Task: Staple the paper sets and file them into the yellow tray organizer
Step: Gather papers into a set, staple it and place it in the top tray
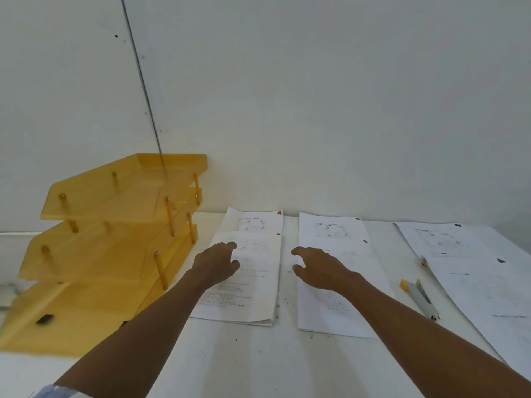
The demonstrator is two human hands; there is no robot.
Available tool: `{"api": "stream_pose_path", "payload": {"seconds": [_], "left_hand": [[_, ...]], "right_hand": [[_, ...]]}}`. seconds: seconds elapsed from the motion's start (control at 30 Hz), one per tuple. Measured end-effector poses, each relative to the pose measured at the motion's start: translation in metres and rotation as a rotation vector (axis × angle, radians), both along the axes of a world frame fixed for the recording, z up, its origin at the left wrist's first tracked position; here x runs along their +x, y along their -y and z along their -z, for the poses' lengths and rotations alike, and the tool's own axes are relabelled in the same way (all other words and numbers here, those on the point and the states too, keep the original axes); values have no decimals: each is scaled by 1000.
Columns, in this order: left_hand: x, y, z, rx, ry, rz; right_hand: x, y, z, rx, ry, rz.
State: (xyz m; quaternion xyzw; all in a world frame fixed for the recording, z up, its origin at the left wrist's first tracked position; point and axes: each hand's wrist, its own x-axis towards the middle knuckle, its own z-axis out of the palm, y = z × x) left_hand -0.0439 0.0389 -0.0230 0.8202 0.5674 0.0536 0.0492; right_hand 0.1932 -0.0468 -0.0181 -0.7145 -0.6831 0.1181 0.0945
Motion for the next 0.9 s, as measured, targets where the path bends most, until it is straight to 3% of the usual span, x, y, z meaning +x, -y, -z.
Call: {"api": "stream_pose_path", "payload": {"seconds": [0.33, 0.6, 0.8, 0.9], "left_hand": [[-12, -44, 16, -163, 91, -249], [-15, -54, 31, -192, 37, -309], [-14, -56, 32, -195, 7, -306], [-13, -57, 31, -193, -5, -303]], "right_hand": [[-29, -57, 31, 11, -105, 96], [-44, -73, 37, -40, -189, 193], [-48, -81, 35, -25, -387, 301], [-51, -84, 33, -15, -370, 350]]}}
